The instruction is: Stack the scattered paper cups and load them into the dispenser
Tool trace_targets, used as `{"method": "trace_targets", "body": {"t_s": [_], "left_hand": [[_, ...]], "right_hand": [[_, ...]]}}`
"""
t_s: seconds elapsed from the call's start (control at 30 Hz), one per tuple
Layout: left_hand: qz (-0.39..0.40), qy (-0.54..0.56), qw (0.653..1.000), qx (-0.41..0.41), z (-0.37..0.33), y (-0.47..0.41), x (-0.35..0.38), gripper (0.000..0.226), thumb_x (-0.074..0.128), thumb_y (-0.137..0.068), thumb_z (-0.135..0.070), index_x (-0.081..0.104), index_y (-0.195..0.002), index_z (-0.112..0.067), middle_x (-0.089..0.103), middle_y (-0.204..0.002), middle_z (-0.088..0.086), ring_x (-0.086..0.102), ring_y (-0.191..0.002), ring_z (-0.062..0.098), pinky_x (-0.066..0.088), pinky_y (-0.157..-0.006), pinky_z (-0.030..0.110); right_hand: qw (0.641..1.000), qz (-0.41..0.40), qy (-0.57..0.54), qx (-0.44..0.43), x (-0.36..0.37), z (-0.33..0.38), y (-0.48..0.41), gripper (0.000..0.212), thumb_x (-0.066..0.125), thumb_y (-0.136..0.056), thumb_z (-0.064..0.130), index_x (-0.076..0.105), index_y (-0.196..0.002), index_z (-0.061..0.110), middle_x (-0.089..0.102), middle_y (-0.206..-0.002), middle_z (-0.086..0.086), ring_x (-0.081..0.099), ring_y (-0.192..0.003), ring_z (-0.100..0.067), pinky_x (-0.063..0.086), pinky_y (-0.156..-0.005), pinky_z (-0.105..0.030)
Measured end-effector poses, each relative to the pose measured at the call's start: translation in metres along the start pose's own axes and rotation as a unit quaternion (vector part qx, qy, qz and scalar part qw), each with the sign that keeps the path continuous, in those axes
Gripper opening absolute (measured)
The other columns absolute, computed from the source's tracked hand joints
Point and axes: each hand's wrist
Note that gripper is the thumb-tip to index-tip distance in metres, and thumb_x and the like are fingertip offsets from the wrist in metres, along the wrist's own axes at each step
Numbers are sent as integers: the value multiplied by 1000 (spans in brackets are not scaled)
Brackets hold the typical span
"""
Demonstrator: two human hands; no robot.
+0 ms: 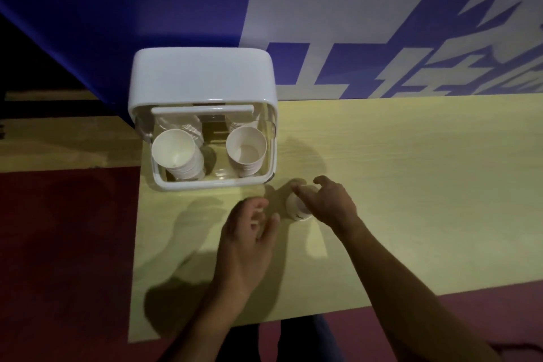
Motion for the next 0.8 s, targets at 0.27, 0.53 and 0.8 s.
{"method": "trace_targets", "body": {"t_s": [0.27,0.53,0.8], "left_hand": [[62,286,870,-397,12,-23,63,35,69,-95,-39,64,-117,-12,69,-113,10,68,-105,31,58,-93,43],[58,350,907,-227,-32,-17,72,45,76,-83,-36,70,-117,-7,77,-106,13,73,-100,27,58,-70,26],[49,237,970,19,-79,-7,40,68,91,-60,-40,65,-123,-37,71,-123,-7,67,-115,18,54,-96,41]], "right_hand": [[990,59,-130,-9,0,-20,3,56,66,-90,39,60,-135,7,68,-125,-12,67,-108,-28,57,-88,-37],[932,109,-321,-130,-52,-66,67,64,85,-77,27,57,-132,39,68,-124,11,73,-100,-12,59,-93,-42],[886,112,-356,-275,-100,-37,89,35,60,-101,34,61,-136,36,69,-130,13,64,-122,-9,53,-103,-36]]}}
Point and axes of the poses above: each hand's wrist, its own y-axis away from the middle knuckle, its own x-axis out of the palm, z = x × y
